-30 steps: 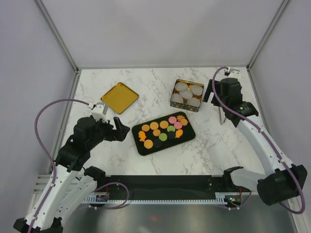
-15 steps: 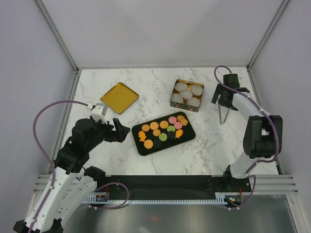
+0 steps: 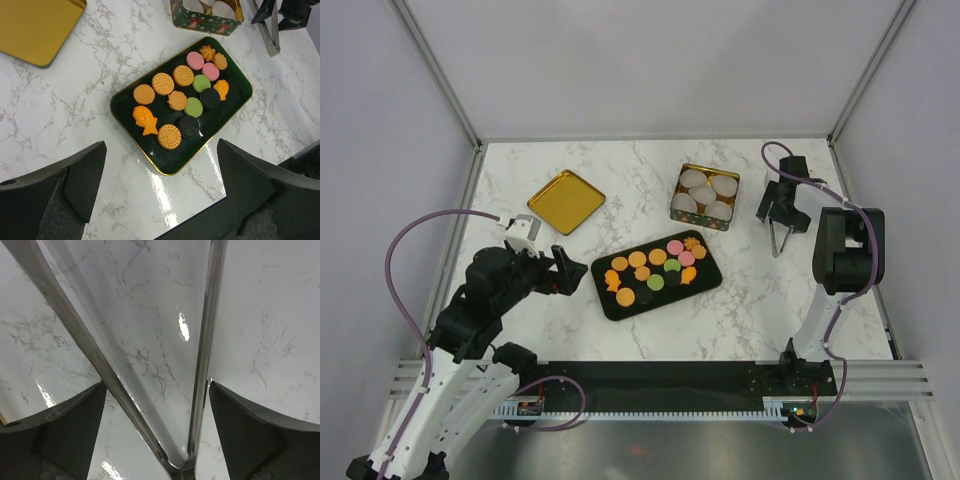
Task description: Pack the cookies
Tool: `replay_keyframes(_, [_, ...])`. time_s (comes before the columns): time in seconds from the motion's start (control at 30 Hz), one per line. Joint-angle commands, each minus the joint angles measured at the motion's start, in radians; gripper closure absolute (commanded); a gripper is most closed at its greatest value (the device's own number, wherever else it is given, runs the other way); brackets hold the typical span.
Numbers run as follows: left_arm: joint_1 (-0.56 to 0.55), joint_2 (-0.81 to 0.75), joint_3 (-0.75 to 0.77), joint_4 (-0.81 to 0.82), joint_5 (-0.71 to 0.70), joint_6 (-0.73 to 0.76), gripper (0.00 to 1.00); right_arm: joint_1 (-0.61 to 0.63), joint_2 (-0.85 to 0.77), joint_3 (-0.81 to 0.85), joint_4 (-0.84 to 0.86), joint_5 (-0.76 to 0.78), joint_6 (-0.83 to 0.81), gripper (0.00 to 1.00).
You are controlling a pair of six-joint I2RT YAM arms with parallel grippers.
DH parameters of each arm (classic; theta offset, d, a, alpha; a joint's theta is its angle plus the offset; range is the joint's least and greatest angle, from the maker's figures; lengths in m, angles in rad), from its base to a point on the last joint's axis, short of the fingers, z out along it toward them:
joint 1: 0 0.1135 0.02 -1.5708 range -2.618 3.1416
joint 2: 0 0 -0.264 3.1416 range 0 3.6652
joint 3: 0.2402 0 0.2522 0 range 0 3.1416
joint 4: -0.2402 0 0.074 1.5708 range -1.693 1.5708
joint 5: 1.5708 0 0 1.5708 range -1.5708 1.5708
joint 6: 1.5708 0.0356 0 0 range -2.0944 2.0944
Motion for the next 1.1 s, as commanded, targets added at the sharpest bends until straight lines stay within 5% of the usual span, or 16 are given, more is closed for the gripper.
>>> replay_keyframes(0.0, [-0.009, -0.001, -0.006, 0.030, -0.010, -0.012, 0.00, 0.005, 0.035, 0.039, 0.016, -0.025, -0.013, 0.09])
replay_keyframes(0.37, [-0.009, 0.008, -0.008, 0.030, -0.010, -0.012, 0.00, 0.013, -0.045, -0.053, 0.085, -0.118, 0.004, 0.16])
replay_keyframes(1.07, [-0.022, 0.025, -0.008, 0.030, -0.015, -0.012, 0.00, 0.008, 0.056, 0.051, 0.065, -0.120, -0.044, 0.19])
